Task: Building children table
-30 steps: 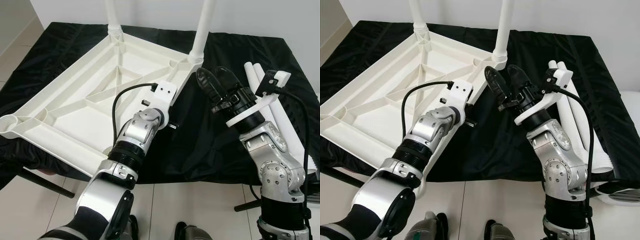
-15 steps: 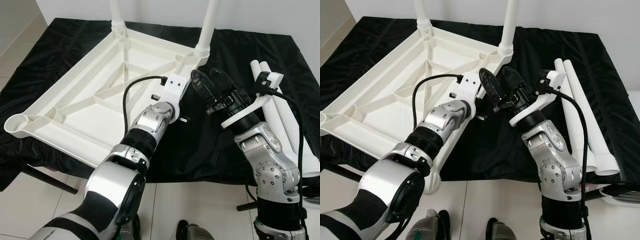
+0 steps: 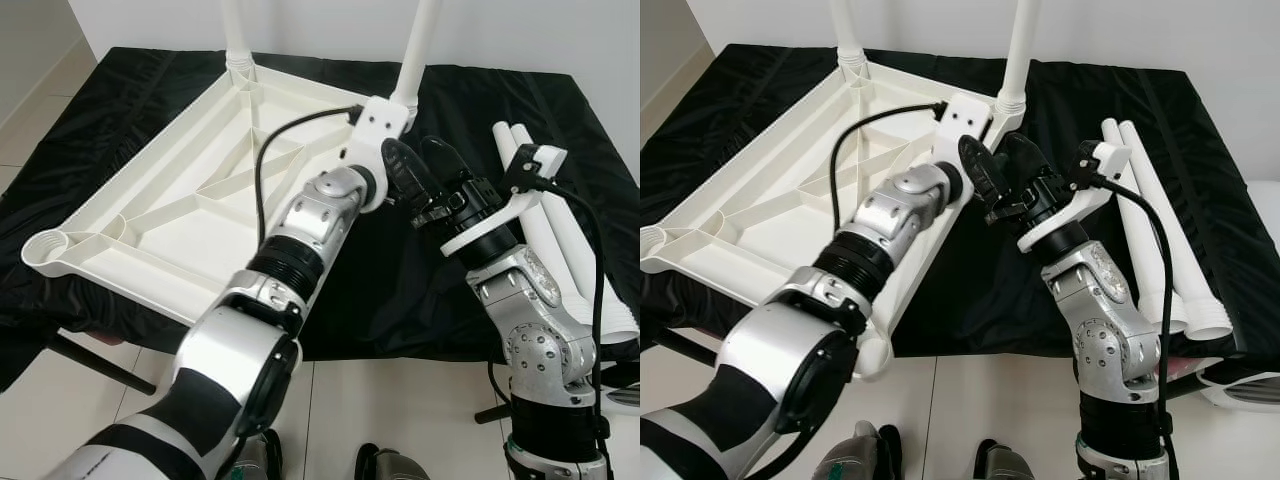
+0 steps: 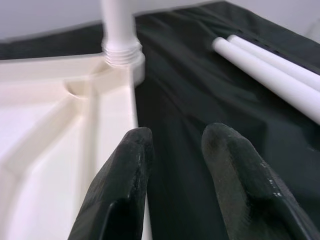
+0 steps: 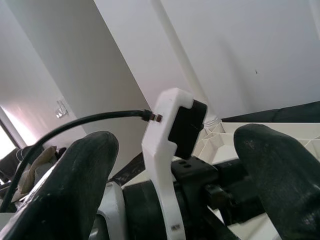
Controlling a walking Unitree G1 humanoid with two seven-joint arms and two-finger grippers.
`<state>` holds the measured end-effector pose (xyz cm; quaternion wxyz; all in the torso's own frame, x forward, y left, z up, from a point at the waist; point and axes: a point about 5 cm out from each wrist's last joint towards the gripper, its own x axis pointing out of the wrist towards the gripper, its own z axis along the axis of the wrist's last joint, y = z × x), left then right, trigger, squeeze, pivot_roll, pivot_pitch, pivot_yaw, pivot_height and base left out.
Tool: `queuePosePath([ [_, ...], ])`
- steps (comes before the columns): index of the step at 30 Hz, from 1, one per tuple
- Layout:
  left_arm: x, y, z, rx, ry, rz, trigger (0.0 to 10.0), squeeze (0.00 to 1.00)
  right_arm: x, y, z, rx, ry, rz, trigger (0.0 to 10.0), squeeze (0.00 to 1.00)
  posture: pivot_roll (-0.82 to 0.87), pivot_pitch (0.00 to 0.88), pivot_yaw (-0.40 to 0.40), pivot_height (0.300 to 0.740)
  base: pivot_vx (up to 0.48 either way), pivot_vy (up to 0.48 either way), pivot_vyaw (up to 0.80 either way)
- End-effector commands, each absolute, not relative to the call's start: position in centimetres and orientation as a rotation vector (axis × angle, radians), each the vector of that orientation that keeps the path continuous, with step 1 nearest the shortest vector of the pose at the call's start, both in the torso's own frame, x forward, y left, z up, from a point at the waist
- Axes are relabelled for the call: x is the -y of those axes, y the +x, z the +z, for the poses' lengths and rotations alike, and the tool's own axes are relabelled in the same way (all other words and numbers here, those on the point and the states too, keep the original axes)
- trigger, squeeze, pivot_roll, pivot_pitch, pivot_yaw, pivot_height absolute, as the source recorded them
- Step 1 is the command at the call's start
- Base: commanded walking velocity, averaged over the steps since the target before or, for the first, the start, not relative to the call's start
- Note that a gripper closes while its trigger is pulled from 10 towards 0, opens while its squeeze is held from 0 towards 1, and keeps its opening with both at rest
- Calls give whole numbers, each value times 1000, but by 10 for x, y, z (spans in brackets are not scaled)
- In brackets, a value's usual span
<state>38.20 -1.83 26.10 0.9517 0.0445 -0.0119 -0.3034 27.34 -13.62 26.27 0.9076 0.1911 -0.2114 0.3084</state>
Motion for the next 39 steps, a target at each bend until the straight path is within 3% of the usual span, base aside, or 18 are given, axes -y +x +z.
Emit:
queuePosePath([
  [1,20,378,261,43,112,-681,10000,0,137,274,260,439,384,633,10000,0,-38,146,37,740,0,0,0],
  [4,1,380,264,93,151,-640,10000,0,139,277,257,447,356,596,10000,0,-36,144,35,740,0,0,0],
  [6,-27,382,266,138,166,-568,10000,0,143,282,252,457,310,520,10000,0,-35,143,31,740,0,0,0],
  [8,-27,382,266,138,166,-568,10000,0,143,282,252,457,310,520,10000,0,-35,143,31,740,0,0,0],
  [11,-68,379,269,191,146,-462,10000,0,148,289,244,455,291,423,10000,0,-24,138,22,740,0,0,0],
  [14,-92,373,268,208,130,-408,10000,0,149,294,239,451,283,373,10000,0,-9,131,11,740,0,0,0],
  [19,-109,366,265,226,131,-358,10000,0,151,299,235,443,270,318,10000,0,-5,126,7,740,0,0,0],
  [23,-138,348,252,245,170,-266,10000,0,151,311,214,338,205,195,10000,0,-1,111,-8,740,0,0,0],
  [28,-155,330,240,219,286,-238,10000,0,149,316,205,289,200,150,10000,0,-4,103,-14,740,0,0,0],
  [39,-155,296,207,-1,557,-497,10000,0,152,320,203,309,110,140,10000,0,2,92,-29,740,0,0,0],
])
